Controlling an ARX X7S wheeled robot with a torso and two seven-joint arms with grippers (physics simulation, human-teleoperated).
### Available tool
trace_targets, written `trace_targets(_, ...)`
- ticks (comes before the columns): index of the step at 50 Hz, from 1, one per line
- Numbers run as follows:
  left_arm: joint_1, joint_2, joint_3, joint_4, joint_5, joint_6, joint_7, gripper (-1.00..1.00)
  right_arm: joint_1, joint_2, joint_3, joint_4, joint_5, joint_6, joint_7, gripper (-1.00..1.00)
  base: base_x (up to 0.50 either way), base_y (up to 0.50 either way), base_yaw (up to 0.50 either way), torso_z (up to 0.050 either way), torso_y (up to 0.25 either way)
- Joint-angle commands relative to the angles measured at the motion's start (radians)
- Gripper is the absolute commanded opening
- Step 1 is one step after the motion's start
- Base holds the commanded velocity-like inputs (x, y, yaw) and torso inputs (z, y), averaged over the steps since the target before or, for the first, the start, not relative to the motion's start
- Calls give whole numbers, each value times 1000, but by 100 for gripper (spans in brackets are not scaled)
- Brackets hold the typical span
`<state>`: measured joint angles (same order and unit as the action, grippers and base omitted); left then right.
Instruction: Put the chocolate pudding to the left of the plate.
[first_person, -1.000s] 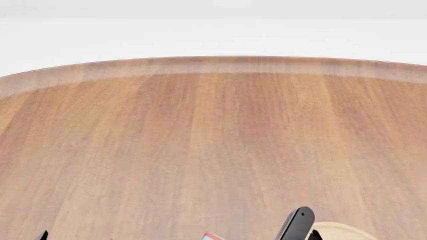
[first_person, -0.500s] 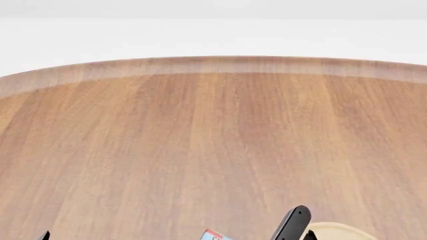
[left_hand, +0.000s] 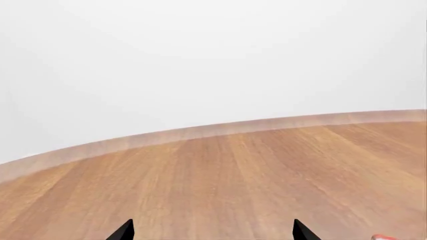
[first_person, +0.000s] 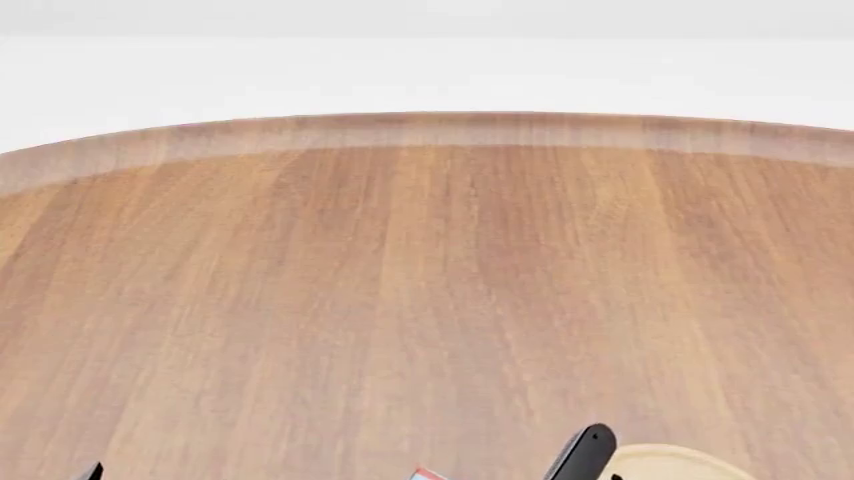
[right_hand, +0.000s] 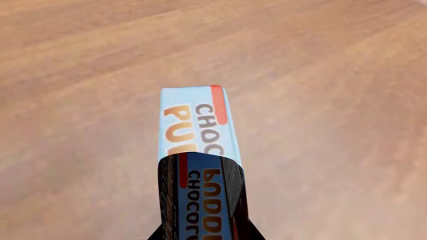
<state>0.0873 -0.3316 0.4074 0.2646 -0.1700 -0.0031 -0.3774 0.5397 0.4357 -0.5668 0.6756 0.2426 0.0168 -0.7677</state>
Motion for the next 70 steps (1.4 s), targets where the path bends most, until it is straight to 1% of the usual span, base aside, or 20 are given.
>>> trace_targets(1,-1,-3,5,-4,0,3,-1,100,18,-25,-5,73,-22,-52,-6,-100,0,0,0,0,0)
trace_targets(9,-1,-5,8,-1,-1,2,-3,100,42,-50,-11,159,-32,-91,-12,-100,0,0,0,0,1)
trace_targets(13,-1,-6,9,3,0,-1,-4,100,104,-108,-17,374,-49,-198,-31,-100,0,0,0,0,0)
trace_targets(14,-2,-6,9,3,-1,-1,-4,100,112,-115,-16,400,-50,-214,-34,-100,0,0,0,0,0)
trace_targets(18,-4,-6,12,-2,1,0,-5,100,120,-127,-16,446,-52,-243,-35,-100,0,0,0,0,0)
trace_targets(20,-2,-6,13,-2,1,3,-5,100,113,-123,-14,432,-50,-238,-30,-100,0,0,0,0,0)
trace_targets(21,-3,-6,13,-2,-2,2,-5,100,111,-124,-16,427,-54,-234,-19,100,0,0,0,0,0)
trace_targets(28,-2,-8,14,1,-2,2,-8,100,109,-124,-15,432,-52,-241,-20,100,0,0,0,0,0)
trace_targets(32,-2,-9,16,-1,-2,2,-8,100,129,-143,-15,514,-57,-294,-25,100,0,0,0,0,0)
trace_targets(39,-6,-9,18,-7,-1,5,-9,100,123,-137,-13,493,-54,-282,-22,100,0,0,0,0,0)
trace_targets(43,-4,-11,19,-4,-2,4,-10,100,106,-127,-15,450,-53,-264,-15,100,0,0,0,0,0)
trace_targets(47,-4,-12,20,1,-3,1,-12,100,60,-84,-14,285,-43,-177,0,100,0,0,0,0,0)
trace_targets(51,-2,-14,21,4,-3,2,-13,100,45,-65,-11,218,-37,-137,9,100,0,0,0,0,0)
trace_targets(61,-6,-14,24,-1,-4,3,-15,100,38,-48,-4,179,-26,-124,11,100,0,0,0,0,0)
trace_targets(68,-8,-15,25,-2,-5,2,-16,100,24,-26,1,112,-16,-89,18,100,0,0,0,0,0)
trace_targets(70,-9,-15,25,-5,-6,4,-16,100,13,-12,3,63,-10,-64,25,100,0,0,0,0,0)
